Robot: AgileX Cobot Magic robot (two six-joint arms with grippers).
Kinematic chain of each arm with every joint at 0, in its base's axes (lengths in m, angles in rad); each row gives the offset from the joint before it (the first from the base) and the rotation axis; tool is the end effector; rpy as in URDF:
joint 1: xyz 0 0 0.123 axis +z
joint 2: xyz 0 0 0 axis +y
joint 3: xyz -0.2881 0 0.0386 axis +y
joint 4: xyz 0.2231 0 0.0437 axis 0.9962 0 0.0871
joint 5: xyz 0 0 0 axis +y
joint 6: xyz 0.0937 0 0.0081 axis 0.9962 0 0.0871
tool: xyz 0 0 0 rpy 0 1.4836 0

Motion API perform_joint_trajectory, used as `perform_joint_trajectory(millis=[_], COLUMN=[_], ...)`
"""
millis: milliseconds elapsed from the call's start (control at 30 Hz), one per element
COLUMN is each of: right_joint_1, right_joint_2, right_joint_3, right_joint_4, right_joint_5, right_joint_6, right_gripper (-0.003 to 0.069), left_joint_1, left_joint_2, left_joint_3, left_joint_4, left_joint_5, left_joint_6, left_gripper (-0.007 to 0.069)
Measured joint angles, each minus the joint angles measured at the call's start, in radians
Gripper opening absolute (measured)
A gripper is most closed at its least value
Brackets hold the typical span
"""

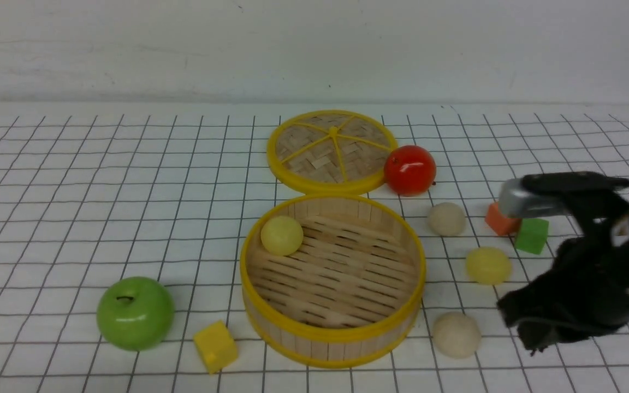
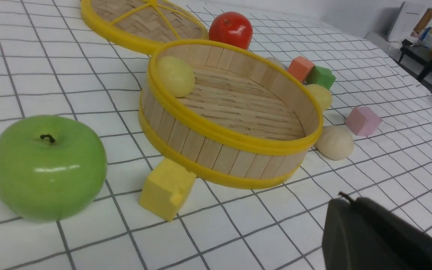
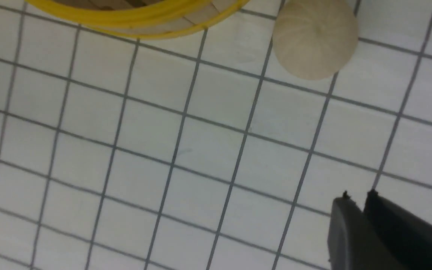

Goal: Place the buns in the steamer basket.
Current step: Use the right arm to grab a steamed stuffed bun, then use the right arm to put the steamed stuffed bun into the steamer

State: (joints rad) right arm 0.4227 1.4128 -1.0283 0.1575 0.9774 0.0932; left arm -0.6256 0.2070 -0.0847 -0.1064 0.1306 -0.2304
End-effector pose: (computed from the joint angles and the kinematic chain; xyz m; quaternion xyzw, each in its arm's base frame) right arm 0.2172 0.1111 0.2814 -0.1283 0.9782 0.1062 0.1241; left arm 0.0361 -0.0277 0.2206 0.1146 0.7543 -0.3036 0.5707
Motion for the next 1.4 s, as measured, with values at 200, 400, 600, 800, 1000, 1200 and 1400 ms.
perform_joint_trajectory(millis=[200, 400, 600, 800, 1000, 1200, 1400], right_joint_1=[0.028, 0.026, 0.026, 0.026, 0.026, 0.026, 0.062], right_joint_2=[0.173, 0.276, 0.354, 0.39, 0.393, 0.367, 0.225], right_joint_3=[-0.092, -0.11, -0.121, -0.121, -0.122, -0.124, -0.192], right_joint_4=[-0.077, -0.063, -0.063, -0.063, -0.088, -0.1, -0.092], right_joint_5=[-0.067, -0.151, -0.206, -0.226, -0.226, -0.195, -0.142], right_joint_6=[0.055, 0.057, 0.057, 0.057, 0.046, 0.017, 0.006], right_gripper=[0.0254, 0.0329, 0.033, 0.0276, 0.0079, 0.0012, 0.0012], left_joint_1=[0.0, 0.0, 0.0, 0.0, 0.0, 0.0, 0.0], left_joint_2=[0.0, 0.0, 0.0, 0.0, 0.0, 0.0, 0.0], left_joint_3=[0.0, 0.0, 0.0, 0.0, 0.0, 0.0, 0.0], left_joint_4=[0.0, 0.0, 0.0, 0.0, 0.0, 0.0, 0.0], left_joint_5=[0.0, 0.0, 0.0, 0.0, 0.0, 0.0, 0.0], left_joint_6=[0.0, 0.0, 0.0, 0.0, 0.0, 0.0, 0.0], left_gripper=[-0.0013, -0.0013, -0.001, -0.0005, 0.0, 0.0, 0.0005])
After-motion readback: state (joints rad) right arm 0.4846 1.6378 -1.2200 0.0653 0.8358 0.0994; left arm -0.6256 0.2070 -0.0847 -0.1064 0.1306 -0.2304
